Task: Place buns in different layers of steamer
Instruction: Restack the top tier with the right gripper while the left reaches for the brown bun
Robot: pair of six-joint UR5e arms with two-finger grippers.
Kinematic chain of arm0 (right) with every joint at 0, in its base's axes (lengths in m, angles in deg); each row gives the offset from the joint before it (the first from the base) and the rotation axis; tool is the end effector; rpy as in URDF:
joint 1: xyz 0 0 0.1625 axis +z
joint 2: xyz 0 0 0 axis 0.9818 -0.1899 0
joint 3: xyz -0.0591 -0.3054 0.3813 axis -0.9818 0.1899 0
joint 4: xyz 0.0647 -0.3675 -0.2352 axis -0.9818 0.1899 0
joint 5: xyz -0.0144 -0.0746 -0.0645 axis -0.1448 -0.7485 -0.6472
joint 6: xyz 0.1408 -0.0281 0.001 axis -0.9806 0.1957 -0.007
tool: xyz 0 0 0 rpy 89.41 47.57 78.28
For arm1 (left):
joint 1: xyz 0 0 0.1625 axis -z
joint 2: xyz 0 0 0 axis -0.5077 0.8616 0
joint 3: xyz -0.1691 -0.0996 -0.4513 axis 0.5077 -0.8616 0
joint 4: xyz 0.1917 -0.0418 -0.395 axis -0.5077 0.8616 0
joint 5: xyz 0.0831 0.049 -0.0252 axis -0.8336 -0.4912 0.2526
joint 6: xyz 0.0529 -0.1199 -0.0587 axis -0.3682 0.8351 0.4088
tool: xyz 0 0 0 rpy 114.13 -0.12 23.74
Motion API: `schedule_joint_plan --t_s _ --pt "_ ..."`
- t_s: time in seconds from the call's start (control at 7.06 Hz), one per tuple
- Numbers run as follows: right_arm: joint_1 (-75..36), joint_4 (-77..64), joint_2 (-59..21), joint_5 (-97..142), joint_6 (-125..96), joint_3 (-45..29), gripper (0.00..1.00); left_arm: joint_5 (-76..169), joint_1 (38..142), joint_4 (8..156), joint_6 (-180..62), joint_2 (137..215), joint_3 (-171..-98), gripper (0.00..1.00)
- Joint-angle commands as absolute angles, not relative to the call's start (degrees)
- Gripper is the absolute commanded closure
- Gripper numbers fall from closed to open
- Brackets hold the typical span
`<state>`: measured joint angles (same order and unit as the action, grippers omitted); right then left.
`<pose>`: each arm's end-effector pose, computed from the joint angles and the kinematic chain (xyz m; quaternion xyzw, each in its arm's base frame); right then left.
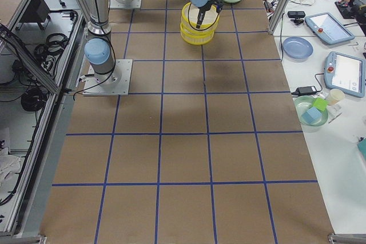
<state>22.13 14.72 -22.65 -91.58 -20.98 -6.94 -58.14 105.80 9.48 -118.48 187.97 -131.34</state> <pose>0.2471 -0.5759 0.3436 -0.1025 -0.9909 -0.0798 0.0342 0.0474 -0.7732 0.2684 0.2638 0.9519 -0.1544 0.0198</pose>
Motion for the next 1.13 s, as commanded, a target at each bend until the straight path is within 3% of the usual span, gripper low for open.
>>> schedule_joint_plan --t_s 0.0,0.57,0.71,0.85,0.99 --pt "23.33 18.42 -22.07 -91.31 -22.67 -8.43 1.00 -57.72 104.26 8.24 -121.09 192.34 -128.97 0.00" --pt "25.10 21.86 -19.70 -92.02 -23.04 -8.53 1.00 -54.99 103.81 8.15 -123.38 198.14 -124.58 0.00" --pt "25.10 22.04 -19.70 -91.93 -23.04 -8.53 1.00 -54.82 103.81 8.15 -123.12 198.59 -124.22 0.05" --pt "25.19 22.04 -19.61 -92.02 -22.95 -8.70 1.00 -54.81 103.81 8.15 -123.11 198.86 -124.04 0.33" --pt "25.19 21.96 -19.61 -92.10 -22.86 -8.88 1.00 -54.73 103.81 8.15 -123.11 199.21 -124.04 0.92"
